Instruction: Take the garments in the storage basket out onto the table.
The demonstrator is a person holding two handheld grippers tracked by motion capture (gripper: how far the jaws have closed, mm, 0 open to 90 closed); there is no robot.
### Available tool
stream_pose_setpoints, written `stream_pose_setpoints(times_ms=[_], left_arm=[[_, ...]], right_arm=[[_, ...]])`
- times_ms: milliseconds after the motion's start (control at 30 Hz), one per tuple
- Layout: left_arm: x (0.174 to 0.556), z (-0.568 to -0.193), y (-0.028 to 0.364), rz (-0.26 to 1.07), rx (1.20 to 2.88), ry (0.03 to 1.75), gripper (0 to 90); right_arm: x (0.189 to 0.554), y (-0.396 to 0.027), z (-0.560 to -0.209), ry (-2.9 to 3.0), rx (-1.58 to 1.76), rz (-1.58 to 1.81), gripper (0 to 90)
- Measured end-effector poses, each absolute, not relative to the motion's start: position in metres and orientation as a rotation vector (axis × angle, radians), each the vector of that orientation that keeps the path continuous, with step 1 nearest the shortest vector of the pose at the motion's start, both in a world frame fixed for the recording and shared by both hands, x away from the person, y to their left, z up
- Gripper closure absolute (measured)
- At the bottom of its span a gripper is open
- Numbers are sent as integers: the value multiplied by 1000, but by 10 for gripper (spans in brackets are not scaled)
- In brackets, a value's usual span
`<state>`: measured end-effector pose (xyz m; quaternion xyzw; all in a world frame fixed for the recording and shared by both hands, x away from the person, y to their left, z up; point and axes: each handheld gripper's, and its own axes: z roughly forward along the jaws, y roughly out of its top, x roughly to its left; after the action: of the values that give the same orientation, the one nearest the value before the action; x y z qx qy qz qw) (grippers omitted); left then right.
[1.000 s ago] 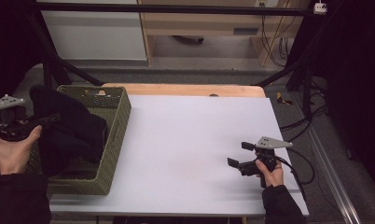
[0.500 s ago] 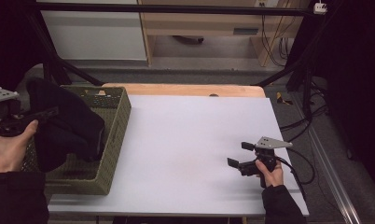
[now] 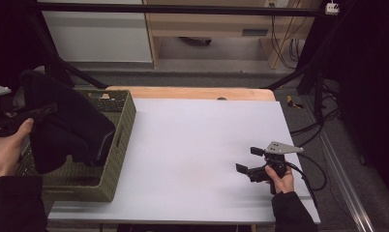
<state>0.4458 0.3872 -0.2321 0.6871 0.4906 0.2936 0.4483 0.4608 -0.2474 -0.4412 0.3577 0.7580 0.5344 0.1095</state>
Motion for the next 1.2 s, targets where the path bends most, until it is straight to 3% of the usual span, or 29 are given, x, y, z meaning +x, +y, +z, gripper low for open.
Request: stream_pose_setpoints(times_ms=[1200], left_arm=[[435,-191,369,702,1643,1094,728]], right_arm=[[461,-247,-441,2227,1052,1572,26]])
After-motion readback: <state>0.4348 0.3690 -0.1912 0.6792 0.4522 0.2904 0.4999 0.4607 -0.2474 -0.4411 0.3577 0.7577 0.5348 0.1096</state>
